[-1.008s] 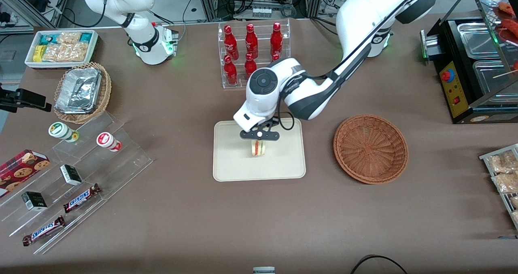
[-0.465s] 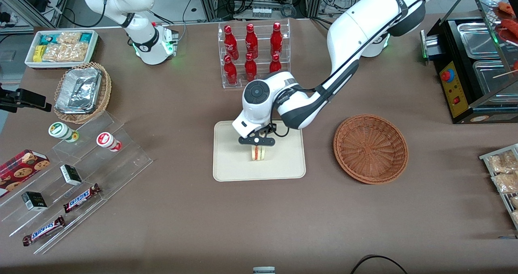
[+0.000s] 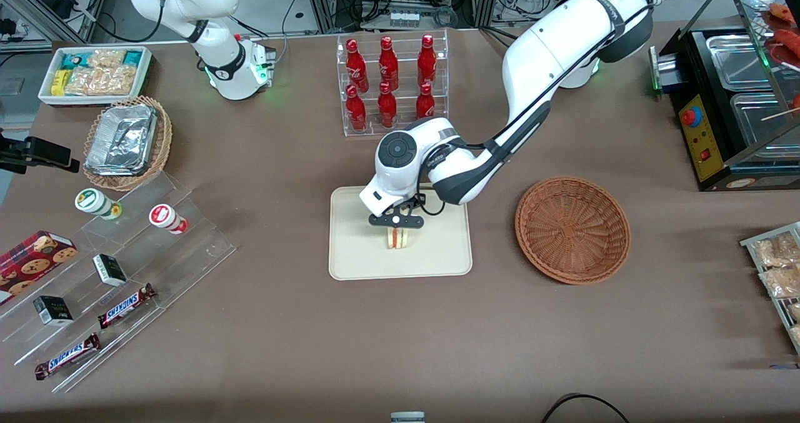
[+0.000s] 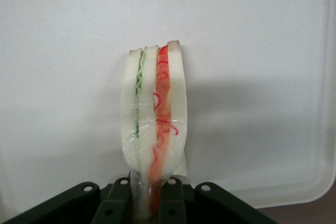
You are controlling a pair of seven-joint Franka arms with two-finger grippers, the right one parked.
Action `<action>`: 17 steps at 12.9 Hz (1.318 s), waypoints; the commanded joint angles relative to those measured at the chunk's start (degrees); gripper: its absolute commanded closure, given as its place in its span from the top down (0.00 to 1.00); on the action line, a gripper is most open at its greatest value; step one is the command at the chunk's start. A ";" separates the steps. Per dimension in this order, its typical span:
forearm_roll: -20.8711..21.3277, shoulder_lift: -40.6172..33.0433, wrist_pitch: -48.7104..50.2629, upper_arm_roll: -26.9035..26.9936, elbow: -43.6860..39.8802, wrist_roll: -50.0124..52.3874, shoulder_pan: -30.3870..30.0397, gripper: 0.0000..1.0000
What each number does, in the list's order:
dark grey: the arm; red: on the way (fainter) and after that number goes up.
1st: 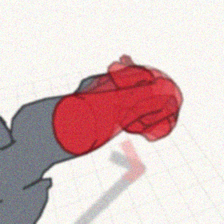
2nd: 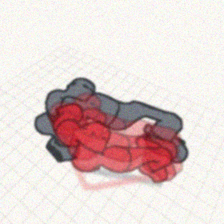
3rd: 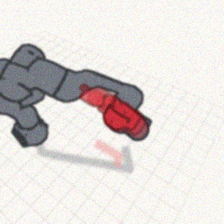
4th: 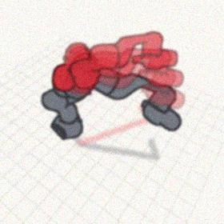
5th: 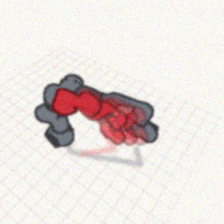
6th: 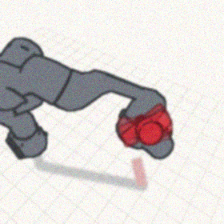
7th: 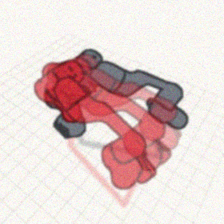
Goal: Place sandwich from basket to tray
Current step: 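Lower the sandwich onto the tray and open the left gripper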
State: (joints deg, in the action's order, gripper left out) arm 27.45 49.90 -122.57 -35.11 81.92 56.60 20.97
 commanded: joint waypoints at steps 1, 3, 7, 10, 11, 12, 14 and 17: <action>2.43 1.17 -0.13 0.92 -2.12 1.24 1.44 0.79; 2.61 0.82 -0.22 0.92 -2.12 1.24 1.27 0.99; 1.99 -3.73 0.83 0.83 -1.86 2.11 0.83 0.99; 1.73 -8.83 4.70 0.74 -2.03 6.14 -0.13 0.99; 1.81 -11.03 5.23 0.74 -1.86 9.38 -0.66 0.99; 1.73 -13.14 6.54 0.65 -1.68 10.54 -1.71 0.99; -3.51 -17.79 11.01 0.30 -1.77 9.94 -5.04 0.99; -11.79 -26.93 18.40 0.30 -1.77 7.58 -10.67 0.99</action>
State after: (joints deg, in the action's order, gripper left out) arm 19.52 29.47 -108.09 -34.88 78.40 65.48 13.48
